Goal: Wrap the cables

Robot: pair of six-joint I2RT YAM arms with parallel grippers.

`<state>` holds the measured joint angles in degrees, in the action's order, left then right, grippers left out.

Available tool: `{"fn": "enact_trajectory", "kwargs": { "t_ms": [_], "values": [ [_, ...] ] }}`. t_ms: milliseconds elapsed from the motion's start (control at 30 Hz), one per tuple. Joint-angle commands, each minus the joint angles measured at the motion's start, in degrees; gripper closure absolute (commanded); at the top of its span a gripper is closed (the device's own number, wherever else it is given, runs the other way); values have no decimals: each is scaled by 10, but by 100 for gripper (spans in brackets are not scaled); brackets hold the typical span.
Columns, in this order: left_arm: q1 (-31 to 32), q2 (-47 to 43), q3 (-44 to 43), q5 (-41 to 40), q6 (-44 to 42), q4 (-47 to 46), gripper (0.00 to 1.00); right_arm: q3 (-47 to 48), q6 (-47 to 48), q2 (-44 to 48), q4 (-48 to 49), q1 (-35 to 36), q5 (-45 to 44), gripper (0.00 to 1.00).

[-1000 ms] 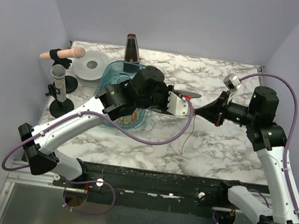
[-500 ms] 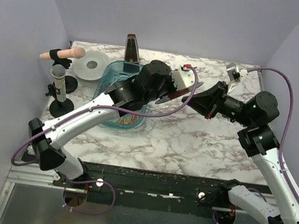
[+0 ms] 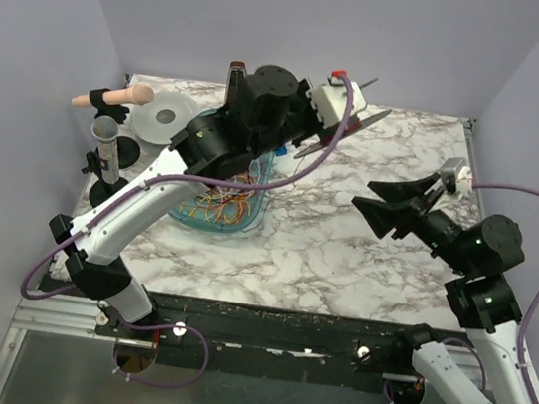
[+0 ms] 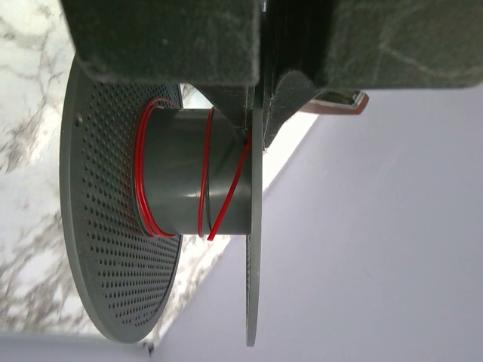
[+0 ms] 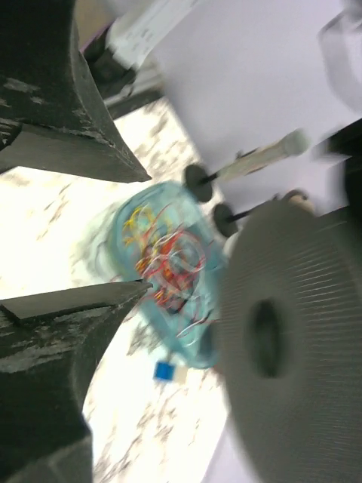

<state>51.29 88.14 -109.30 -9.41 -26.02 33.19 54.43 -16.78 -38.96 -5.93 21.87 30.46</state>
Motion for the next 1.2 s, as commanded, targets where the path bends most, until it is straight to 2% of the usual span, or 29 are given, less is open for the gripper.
{"fn": "enact_trajectory", "kwargs": {
  "t_ms": [0,67,133,167,300,433,533,667,800,967,1167],
  "values": [
    [-5,6,-150,45,62,55,100,-107,111,15,7,-2,0,32],
    [-5,19,-202,51,82,82,100,-160,119,23,53,-2,5,26],
    [-4,27,-245,55,85,102,100,-203,122,22,112,-2,-1,13],
    [-3,31,-266,57,84,108,100,-216,124,15,135,-2,-3,0],
    [2,43,-331,66,75,127,100,-224,96,-44,206,2,12,0],
    [7,55,-376,67,69,131,100,-245,87,-105,330,27,30,0],
    [8,63,-399,68,70,136,100,-232,79,-153,388,39,51,0],
    [10,67,-411,70,69,135,100,-195,100,-224,399,52,38,0],
    [13,70,-417,77,73,134,100,-193,104,-259,449,51,30,0],
    [18,79,-435,83,73,126,100,-151,125,-319,421,56,79,5],
    [19,83,-446,83,76,125,100,-156,87,-366,499,57,157,9]
  ]
}}
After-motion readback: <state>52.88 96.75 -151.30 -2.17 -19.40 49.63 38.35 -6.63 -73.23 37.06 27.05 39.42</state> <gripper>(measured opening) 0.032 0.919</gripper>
